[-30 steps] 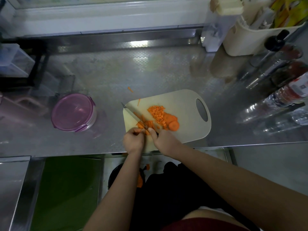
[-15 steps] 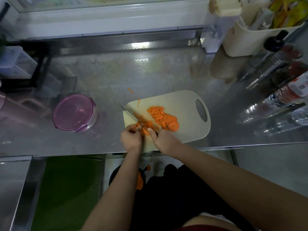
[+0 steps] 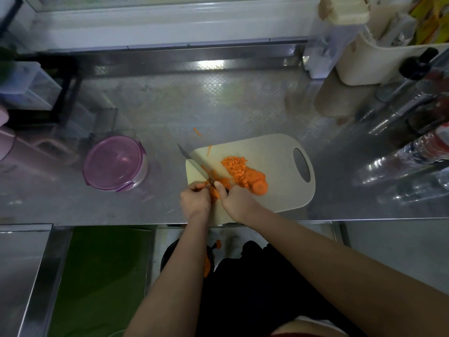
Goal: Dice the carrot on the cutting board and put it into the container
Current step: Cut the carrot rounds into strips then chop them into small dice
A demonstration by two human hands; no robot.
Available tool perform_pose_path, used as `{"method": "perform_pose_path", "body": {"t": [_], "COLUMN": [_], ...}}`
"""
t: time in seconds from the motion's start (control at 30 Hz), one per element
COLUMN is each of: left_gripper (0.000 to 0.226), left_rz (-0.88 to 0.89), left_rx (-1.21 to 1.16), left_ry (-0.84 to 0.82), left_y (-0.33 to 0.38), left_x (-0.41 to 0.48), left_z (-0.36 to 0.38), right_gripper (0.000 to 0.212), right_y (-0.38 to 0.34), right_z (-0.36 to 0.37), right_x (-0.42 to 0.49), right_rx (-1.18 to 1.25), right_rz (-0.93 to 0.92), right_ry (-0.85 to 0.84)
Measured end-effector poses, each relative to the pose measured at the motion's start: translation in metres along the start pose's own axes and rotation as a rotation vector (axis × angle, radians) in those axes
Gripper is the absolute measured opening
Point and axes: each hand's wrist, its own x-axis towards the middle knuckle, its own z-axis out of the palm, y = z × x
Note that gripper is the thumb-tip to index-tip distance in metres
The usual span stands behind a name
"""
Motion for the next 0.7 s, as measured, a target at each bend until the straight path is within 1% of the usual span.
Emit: {"method": "perform_pose_path", "body": {"t": [0.1,0.2,0.3,0.4,0.53,0.7], "left_gripper": [0.014,0.016,0.017,0.02,0.022,0.026], "left_rz": [-0.012,-0.029,-0.014,0.0,0.04,0.057], "left_rx": [-0.012,-0.016,-0.002,-0.008,-0.047,-0.077], "left_ry": [-0.017,-0.053,-0.048,-0.039,-0.058,-0.043], "left_y": [-0.003,-0.006,-0.006,-0.005,-0.007,-0.016], "left_x": [0.002,0.005,0.006,0.005,0.003,0.002], "left_z": [-0.001,0.0,0.0,0.0,-0.001,-0.002], "right_gripper": [0.06,0.062,0.064,0.067,0.058,0.054], "right_y": [-0.001,0.005,0.007,0.012,0.013,0.013], "right_z": [-0.002,-0.015,-0.023,-0.02,-0.017,-0.018], "right_x": [0.003,0.009,0.01,0.007,0.001,-0.005], "right_rx": [0.009,0.025,0.007,0.023,0.085,0.141], "right_rz": [-0.001,0.037,0.013,-0.012,-0.026,-0.047], "right_ry": [0.023,-0.011,-0.054,-0.037,-0.019,-0.007]}}
